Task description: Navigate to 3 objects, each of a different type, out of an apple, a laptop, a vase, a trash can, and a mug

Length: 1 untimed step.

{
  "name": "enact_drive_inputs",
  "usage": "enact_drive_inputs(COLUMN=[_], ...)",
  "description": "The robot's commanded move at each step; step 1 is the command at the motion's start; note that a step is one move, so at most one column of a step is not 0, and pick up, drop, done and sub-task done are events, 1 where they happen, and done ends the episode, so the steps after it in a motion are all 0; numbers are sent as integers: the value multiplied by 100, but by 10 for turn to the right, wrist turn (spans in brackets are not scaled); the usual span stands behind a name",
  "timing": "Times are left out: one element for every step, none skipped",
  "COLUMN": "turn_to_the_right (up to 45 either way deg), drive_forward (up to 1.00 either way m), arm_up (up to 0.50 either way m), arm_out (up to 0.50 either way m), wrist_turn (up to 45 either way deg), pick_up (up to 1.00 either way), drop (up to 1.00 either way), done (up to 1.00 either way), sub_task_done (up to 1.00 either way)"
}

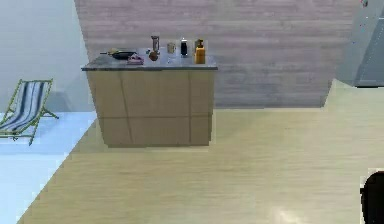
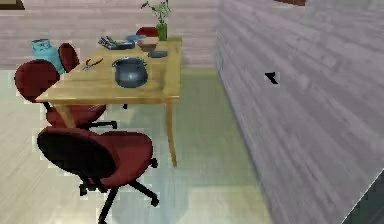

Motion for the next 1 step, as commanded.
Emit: enact_drive_inputs(turn_to_the_right=[0], drive_forward=[100], arm_up=[0], arm_out=[0], wrist_turn=[0], pick_up=[0], drop=[0], done=[0], sub_task_done=[0])
